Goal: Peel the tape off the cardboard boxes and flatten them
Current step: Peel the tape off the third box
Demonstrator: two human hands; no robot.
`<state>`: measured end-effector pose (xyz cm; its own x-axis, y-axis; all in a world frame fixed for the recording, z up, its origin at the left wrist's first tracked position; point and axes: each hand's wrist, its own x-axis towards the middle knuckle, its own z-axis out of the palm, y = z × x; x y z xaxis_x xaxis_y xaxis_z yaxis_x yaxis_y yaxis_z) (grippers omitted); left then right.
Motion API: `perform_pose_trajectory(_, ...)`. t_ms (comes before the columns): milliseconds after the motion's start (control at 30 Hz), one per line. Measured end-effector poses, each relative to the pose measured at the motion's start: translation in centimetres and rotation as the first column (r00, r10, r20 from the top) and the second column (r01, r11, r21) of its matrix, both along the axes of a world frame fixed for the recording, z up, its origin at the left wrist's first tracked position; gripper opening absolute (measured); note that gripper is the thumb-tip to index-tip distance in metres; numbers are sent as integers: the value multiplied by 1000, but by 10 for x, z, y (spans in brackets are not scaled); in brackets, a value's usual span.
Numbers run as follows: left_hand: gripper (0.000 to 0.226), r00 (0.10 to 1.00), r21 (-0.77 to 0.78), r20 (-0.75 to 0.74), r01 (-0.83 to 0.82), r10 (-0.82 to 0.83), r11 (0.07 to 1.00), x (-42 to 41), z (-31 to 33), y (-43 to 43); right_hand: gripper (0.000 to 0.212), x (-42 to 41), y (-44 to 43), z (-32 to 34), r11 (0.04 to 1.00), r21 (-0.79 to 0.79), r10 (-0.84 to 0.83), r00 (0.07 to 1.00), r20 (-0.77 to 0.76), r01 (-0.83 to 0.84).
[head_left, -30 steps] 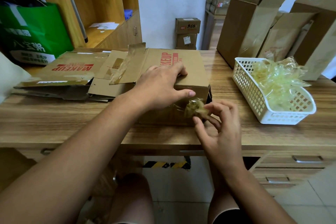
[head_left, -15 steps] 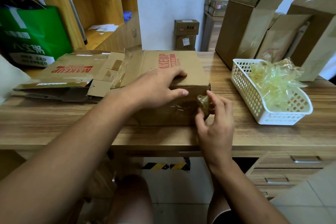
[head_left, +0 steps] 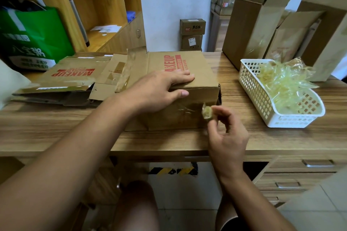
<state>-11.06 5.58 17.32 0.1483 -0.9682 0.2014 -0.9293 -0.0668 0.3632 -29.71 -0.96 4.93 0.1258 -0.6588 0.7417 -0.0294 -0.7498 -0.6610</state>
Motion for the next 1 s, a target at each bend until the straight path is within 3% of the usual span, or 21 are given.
perform_pose_trajectory(133,52,1000,-29,19,-17,17,999,-3,-1,-3,38,7,20,-1,988,106,117,993,-10,-116)
perform_pose_trajectory(233,52,999,-40,21,-32,33,999,-5,-1,-4,33,16,39,1,960,156,244,968,-62,-232)
perform_pose_trajectory(367,51,999,-58,-6,-43,43,997,-5,1,-3,30,14,40,8,928,262,284,958,-39,-265)
perform_pose_trajectory(533,51,998,-58,12,-57,57,997,-12,-1,-12,34,22,83,11,834,145,551,817,-169,-532)
perform_pose_trajectory(767,53,998,-46,-1,-55,55,997,-10,-1,-13,40,7,28,27,862,329,406,914,7,-386)
perform_pose_trajectory(900,52,998,-67,-34,-56,53,996,-10,0,-15,44,1,9,23,875,378,353,933,-71,-302)
perform_pose_trajectory(1000,44,993,-80,-99,-70,62,994,-10,2,-13,50,3,1,17,938,311,233,943,-237,-153)
